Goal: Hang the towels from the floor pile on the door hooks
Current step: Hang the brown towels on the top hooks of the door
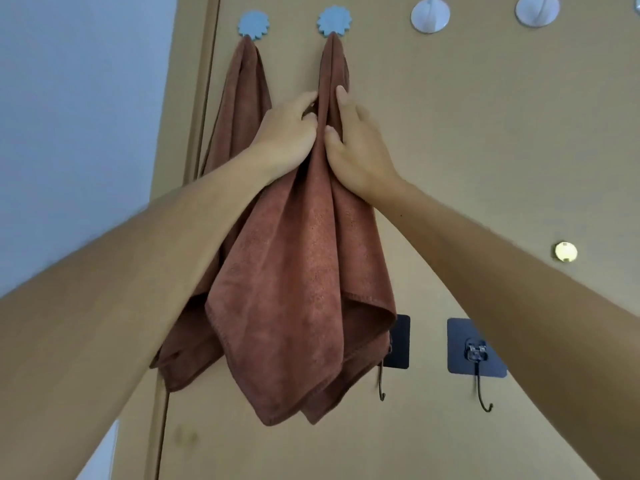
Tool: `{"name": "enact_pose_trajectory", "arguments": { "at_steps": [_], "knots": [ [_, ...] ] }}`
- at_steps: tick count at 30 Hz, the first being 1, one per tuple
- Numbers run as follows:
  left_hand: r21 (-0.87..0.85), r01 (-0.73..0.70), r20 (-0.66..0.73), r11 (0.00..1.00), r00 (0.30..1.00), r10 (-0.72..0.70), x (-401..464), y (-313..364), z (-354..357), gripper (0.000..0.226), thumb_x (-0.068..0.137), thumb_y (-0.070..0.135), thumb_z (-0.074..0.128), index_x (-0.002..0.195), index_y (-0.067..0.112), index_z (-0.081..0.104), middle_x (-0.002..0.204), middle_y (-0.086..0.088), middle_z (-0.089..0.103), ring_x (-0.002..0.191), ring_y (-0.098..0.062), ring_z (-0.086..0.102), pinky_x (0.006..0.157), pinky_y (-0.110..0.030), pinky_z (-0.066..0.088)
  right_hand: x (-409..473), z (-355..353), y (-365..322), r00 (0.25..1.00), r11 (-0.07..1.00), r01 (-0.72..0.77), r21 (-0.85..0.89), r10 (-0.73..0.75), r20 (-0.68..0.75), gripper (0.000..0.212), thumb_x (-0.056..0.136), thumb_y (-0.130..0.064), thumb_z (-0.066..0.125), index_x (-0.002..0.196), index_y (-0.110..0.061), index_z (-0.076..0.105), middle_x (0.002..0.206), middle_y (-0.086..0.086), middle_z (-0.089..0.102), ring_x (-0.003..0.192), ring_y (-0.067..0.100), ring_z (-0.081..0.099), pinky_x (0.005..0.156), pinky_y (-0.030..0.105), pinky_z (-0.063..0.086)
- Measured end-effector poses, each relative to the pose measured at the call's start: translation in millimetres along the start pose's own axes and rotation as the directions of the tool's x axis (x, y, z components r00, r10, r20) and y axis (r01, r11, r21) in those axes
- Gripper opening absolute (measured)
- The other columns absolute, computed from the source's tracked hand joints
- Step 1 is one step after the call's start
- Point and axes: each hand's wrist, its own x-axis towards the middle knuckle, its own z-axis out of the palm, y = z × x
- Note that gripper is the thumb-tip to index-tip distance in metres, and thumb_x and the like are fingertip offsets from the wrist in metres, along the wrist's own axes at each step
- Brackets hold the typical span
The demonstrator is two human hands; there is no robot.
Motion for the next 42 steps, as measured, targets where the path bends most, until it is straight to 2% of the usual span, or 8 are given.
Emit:
{"name": "enact_pose_trajectory", "arguments": {
  "at_steps": [9,13,17,22,28,33,37,42],
  "knots": [
    [-0.031,0.147,0.110,0.989,0.984,-0.143,-101.5,-5.5,19.1,0.051,0.103,0.019,0.030,0.152,0.029,0.018,0.157,0.003,0.025,0.143,-0.011,0.024,0.112,-0.018,0.016,-98.0,8.0,-14.5,0.978,0.991,-0.118,0.066,0.104,0.183,0.059,0.100,-0.021,0.031,0.151,-0.013,0.005,0.158,0.017,0.005,0.144,0.029,0.014,0.116,0.042,0.023],
    [0.239,0.162,0.178,0.958,0.962,-0.207,-174.0,1.1,25.6,0.056,0.103,0.022,0.031,0.153,0.028,0.007,0.162,0.003,0.004,0.147,-0.016,0.014,0.118,-0.036,0.021,-166.7,-1.0,-18.0,0.942,0.992,-0.096,-0.080,0.116,0.315,0.060,0.100,-0.023,0.030,0.151,-0.011,0.002,0.158,0.017,-0.004,0.144,0.032,0.013,0.114,0.043,0.023],
    [0.624,0.094,0.283,0.776,0.898,-0.337,-254.0,17.5,31.9,0.061,0.101,0.025,0.036,0.153,0.021,0.005,0.161,-0.005,-0.002,0.146,-0.026,0.015,0.109,-0.042,0.033,-235.5,-12.2,-25.8,0.883,0.971,-0.072,-0.226,0.167,0.438,0.060,0.099,-0.027,0.032,0.151,-0.008,0.008,0.157,0.019,-0.005,0.145,0.032,0.008,0.113,0.043,0.023],
    [0.785,-0.058,0.431,0.617,0.766,-0.477,-333.2,44.1,23.5,0.063,0.099,0.026,0.038,0.153,0.020,0.007,0.160,-0.008,0.004,0.142,-0.029,0.018,0.108,-0.047,0.030,-316.6,-38.0,-43.8,0.793,0.953,0.009,-0.304,0.178,0.583,0.055,0.098,-0.031,0.033,0.147,-0.008,0.020,0.157,0.017,0.003,0.144,0.033,0.009,0.113,0.043,0.017],
    [0.759,-0.100,0.535,0.643,0.658,-0.530,-381.3,93.7,29.1,0.063,0.101,0.030,0.031,0.153,0.022,-0.003,0.161,-0.004,-0.007,0.147,-0.028,-0.001,0.117,-0.050,0.014,-396.8,-100.6,-45.8,0.696,0.917,0.010,-0.399,0.280,0.661,0.056,0.099,-0.042,0.023,0.147,-0.014,0.021,0.158,0.015,0.003,0.144,0.033,0.008,0.113,0.049,0.017],
    [0.678,-0.155,0.639,0.718,0.607,-0.473,-431.1,142.2,50.7,0.059,0.101,0.030,0.028,0.153,0.021,0.002,0.161,-0.003,-0.005,0.147,-0.026,0.003,0.115,-0.047,0.016,-474.9,-164.8,-33.0,0.601,0.840,-0.162,-0.517,0.500,0.624,0.065,0.086,-0.046,0.018,0.128,-0.011,0.053,0.144,0.019,0.042,0.128,0.039,0.044,0.098,0.053,0.039],
    [0.564,-0.204,0.751,0.800,0.529,-0.395,-489.6,189.3,83.1,0.056,0.098,0.029,0.032,0.150,0.020,0.013,0.160,-0.002,0.002,0.145,-0.024,0.008,0.113,-0.045,0.019,-546.7,-219.2,-39.7,0.491,0.768,-0.208,-0.606,0.618,0.614,0.052,0.098,-0.041,0.030,0.141,-0.012,0.034,0.154,0.016,0.019,0.139,0.034,0.021,0.108,0.049,0.023],
    [0.381,-0.223,0.878,0.897,0.391,-0.275,-577.8,260.3,122.3,0.053,0.097,0.028,0.037,0.147,0.020,0.021,0.157,0.000,0.009,0.143,-0.023,0.014,0.109,-0.046,0.023,-653.5,-300.0,-71.6,0.369,0.669,-0.249,-0.700,0.734,0.570,0.050,0.098,-0.041,0.032,0.139,-0.012,0.033,0.153,0.015,0.019,0.136,0.032,0.023,0.106,0.047,0.022]
  ]
}}
